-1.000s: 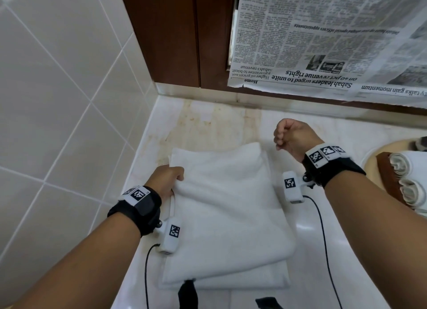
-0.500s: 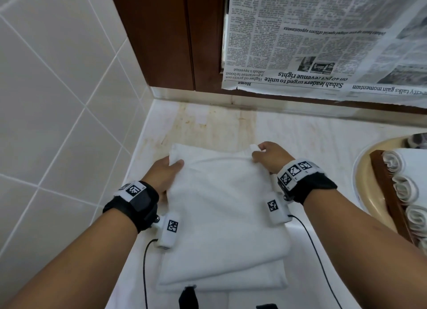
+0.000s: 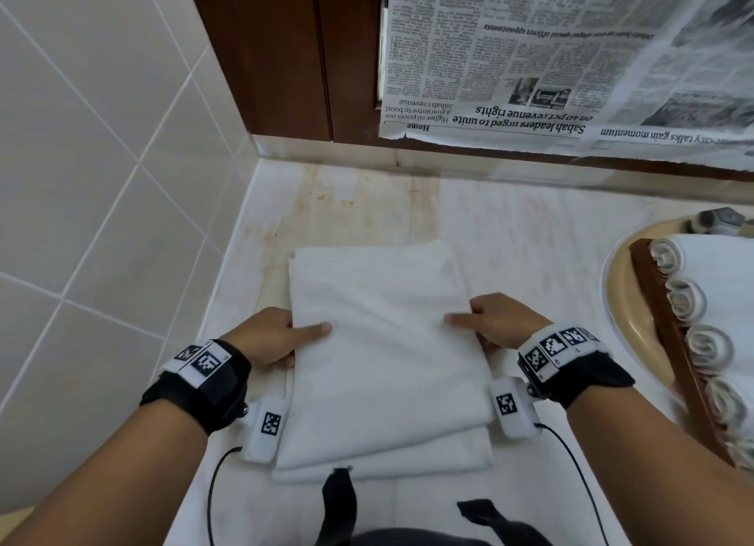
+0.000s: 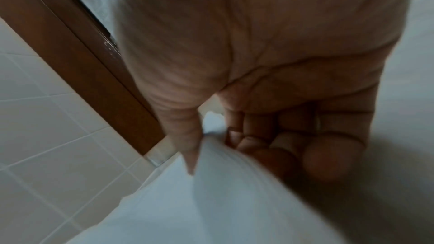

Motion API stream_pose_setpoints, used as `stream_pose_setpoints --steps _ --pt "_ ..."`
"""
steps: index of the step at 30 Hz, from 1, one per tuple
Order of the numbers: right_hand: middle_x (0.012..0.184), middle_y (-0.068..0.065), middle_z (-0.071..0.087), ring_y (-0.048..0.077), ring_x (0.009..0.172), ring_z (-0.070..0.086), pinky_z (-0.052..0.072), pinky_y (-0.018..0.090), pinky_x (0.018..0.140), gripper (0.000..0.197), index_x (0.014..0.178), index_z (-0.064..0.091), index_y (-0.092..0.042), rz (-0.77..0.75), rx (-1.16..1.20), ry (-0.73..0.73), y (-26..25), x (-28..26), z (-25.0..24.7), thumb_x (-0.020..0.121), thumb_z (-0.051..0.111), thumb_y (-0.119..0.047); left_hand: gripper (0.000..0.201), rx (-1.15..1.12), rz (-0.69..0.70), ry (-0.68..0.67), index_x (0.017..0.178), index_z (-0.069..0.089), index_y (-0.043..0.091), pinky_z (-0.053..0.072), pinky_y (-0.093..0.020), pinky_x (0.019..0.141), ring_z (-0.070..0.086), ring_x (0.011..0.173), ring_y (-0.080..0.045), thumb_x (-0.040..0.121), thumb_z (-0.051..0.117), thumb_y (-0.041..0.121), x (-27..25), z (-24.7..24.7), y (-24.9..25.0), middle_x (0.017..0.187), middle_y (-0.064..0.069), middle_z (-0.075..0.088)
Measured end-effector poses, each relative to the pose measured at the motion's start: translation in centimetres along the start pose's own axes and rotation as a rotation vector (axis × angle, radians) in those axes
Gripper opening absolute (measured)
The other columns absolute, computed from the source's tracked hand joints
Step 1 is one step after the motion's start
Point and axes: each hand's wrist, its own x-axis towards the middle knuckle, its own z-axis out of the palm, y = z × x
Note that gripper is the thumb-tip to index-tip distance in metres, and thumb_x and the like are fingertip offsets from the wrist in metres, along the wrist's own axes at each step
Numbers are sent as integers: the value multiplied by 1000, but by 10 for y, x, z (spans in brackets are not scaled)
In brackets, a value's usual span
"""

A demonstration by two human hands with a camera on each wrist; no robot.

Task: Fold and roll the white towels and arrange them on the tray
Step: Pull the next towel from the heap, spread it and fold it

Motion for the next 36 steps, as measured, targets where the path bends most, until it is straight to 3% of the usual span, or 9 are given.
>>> stream_pose_setpoints --steps 2,5,10,16,21,25,29,32,36 --pt "67 -1 62 18 63 58 44 30 62 40 67 55 -14 -12 39 45 8 -12 12 91 66 -44 32 -43 75 41 88 73 17 55 -25 64 66 63 -12 90 65 48 -7 9 -7 79 0 74" --pt "87 3 68 26 84 65 52 38 83 47 84 67 -16 31 366 133 23 -26 33 87 60 -62 45 -337 54 177 82 72 12 57 -36 71 70 68 -19 91 60 54 -20 18 -3 77 1 75" --pt "88 3 73 23 83 70 52 30 68 48 90 72 -12 52 167 -62 48 -70 53 79 74 -58 57 165 -82 -51 62 59 18 38 -24 56 54 56 -12 80 59 72 -62 30 -24 61 6 60" --pt "112 3 74 20 107 69 49 43 102 32 112 72 -13 -256 806 63 58 -109 77 93 65 -37 45 -768 223 11 119 67 8 54 -35 93 68 109 -22 92 56 42 -106 55 -52 116 -7 72" --pt "112 -8 72 8 103 67 46 23 86 35 112 71 -20 -315 197 -22 62 -128 81 92 62 -48 26 -242 250 147 97 74 23 57 -32 84 72 89 -9 88 63 45 -130 73 -61 94 12 76" --pt "102 7 76 20 94 73 54 31 80 42 108 72 -6 -263 800 -8 61 -153 76 94 62 -45 75 -675 244 247 105 74 13 54 -43 81 73 93 -24 61 75 74 -154 83 -58 102 -6 76" --pt "76 5 75 21 70 71 56 35 64 39 88 69 -10 -182 192 -145 81 -170 90 94 62 -48 71 -382 151 212 100 75 16 52 -34 87 72 92 -14 57 71 73 -174 104 -72 97 5 76" --pt "62 9 68 20 54 61 48 30 56 35 77 56 -8 -154 234 -157 95 -182 99 99 57 -35 45 -449 118 359 90 75 9 54 -37 86 72 93 -23 80 74 53 -183 121 -84 93 -2 77" --pt "66 0 64 16 61 59 42 27 59 34 74 59 -15 -93 -157 -131 111 -189 108 96 57 -41 47 -183 -84 292 95 70 5 48 -30 67 66 84 -23 91 61 51 -191 140 -91 95 -8 71"
